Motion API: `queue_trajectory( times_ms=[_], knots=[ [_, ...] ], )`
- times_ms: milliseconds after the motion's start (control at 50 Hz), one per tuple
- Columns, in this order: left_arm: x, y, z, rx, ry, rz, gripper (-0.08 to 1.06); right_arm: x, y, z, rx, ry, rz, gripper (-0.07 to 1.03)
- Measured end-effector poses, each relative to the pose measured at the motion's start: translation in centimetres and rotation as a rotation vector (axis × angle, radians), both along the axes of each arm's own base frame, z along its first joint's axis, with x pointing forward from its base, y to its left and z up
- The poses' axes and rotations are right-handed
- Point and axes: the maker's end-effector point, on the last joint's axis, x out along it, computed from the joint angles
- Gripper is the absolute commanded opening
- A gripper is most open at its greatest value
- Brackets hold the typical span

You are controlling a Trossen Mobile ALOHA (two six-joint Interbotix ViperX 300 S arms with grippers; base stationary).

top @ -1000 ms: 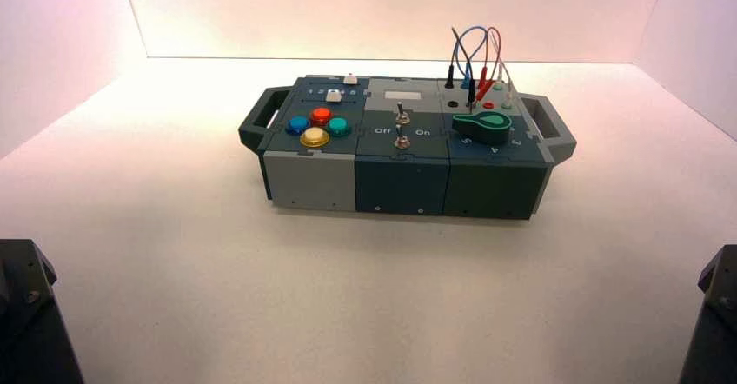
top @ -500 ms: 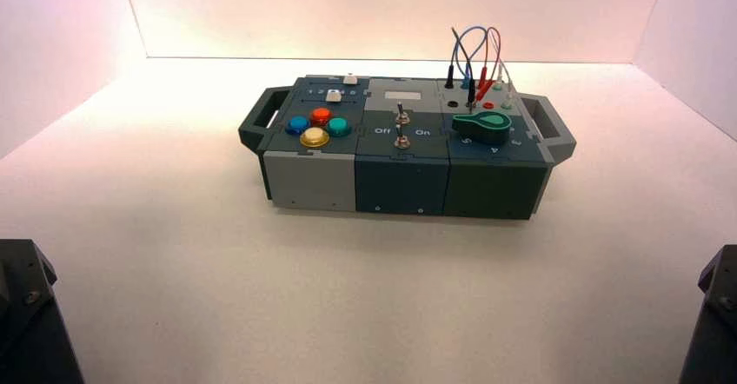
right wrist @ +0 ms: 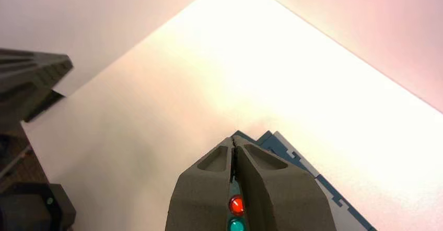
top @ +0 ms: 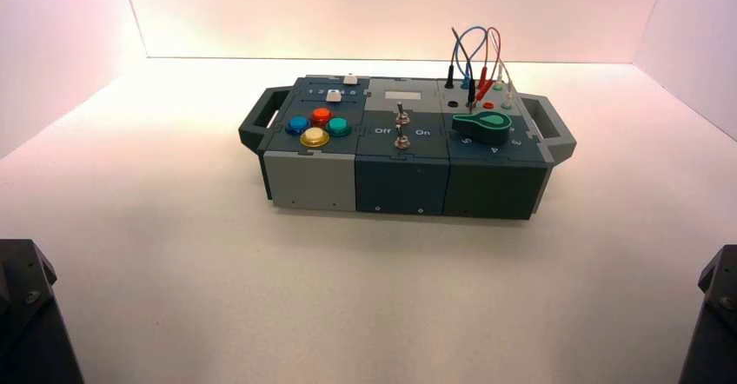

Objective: Move the right gripper to the left.

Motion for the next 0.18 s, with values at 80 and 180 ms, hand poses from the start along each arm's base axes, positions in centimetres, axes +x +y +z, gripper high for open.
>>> queue_trajectory(
  times_ms=[80, 180],
  knots=[
    [-0.04, -0.01, -0.1, 0.001, 0.006, -0.001, -0.03, -0.25, -0.16, 0.75, 0.014, -0.01, -0.001, -0.02],
    [-0.05, -0.16, -0.14, 0.001, 0.008, -0.007, -0.03, -0.39, -0.41, 0.78, 0.017, -0.006, -0.006, -0.02]
  ],
)
